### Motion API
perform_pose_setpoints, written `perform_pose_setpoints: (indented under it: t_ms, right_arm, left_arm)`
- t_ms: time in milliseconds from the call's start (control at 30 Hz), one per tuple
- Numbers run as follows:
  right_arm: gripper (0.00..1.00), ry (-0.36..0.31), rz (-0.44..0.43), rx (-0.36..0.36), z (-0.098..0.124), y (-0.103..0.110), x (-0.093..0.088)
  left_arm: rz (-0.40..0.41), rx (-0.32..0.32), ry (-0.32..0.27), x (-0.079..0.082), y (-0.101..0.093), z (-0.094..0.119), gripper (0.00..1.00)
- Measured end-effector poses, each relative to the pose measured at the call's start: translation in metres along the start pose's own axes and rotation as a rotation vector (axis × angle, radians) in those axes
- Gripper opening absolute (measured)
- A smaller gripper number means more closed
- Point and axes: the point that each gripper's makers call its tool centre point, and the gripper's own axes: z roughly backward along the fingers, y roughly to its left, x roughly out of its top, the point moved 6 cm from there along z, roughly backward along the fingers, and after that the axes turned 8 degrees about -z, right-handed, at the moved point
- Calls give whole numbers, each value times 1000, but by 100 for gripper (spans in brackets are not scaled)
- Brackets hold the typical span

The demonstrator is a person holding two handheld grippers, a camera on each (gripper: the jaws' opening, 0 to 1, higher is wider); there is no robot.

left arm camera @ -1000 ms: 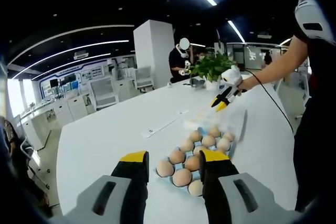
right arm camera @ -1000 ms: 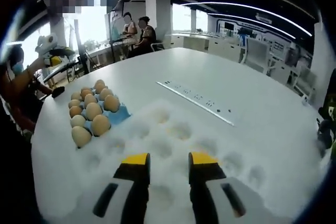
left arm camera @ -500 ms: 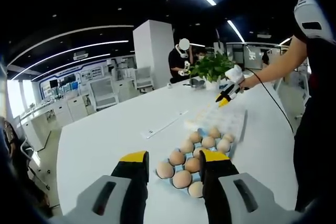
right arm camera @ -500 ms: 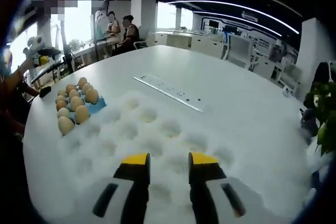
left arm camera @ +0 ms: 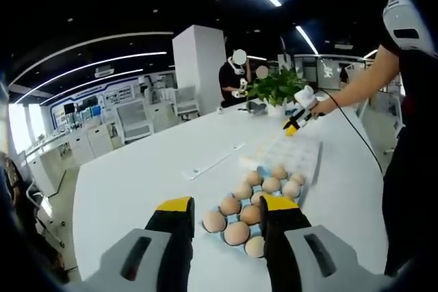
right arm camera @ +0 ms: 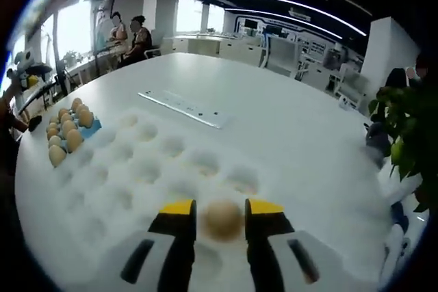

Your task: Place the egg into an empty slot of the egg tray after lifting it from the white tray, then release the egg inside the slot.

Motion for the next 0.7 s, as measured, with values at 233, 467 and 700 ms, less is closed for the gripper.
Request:
perform_pose_setpoints:
  t_ms: [233, 467, 700]
  right_arm:
    - [25, 70, -76, 17, -7, 0, -4]
    - [26, 76, -79, 23, -7, -1, -5]
    - [25, 70, -80, 24, -7, -1, -7]
  left_arm:
    - [3, 11, 3, -1, 2, 2, 39]
    - [4, 6, 4, -2, 2, 1, 39]
    - [5, 16, 10, -3, 2, 5, 38]
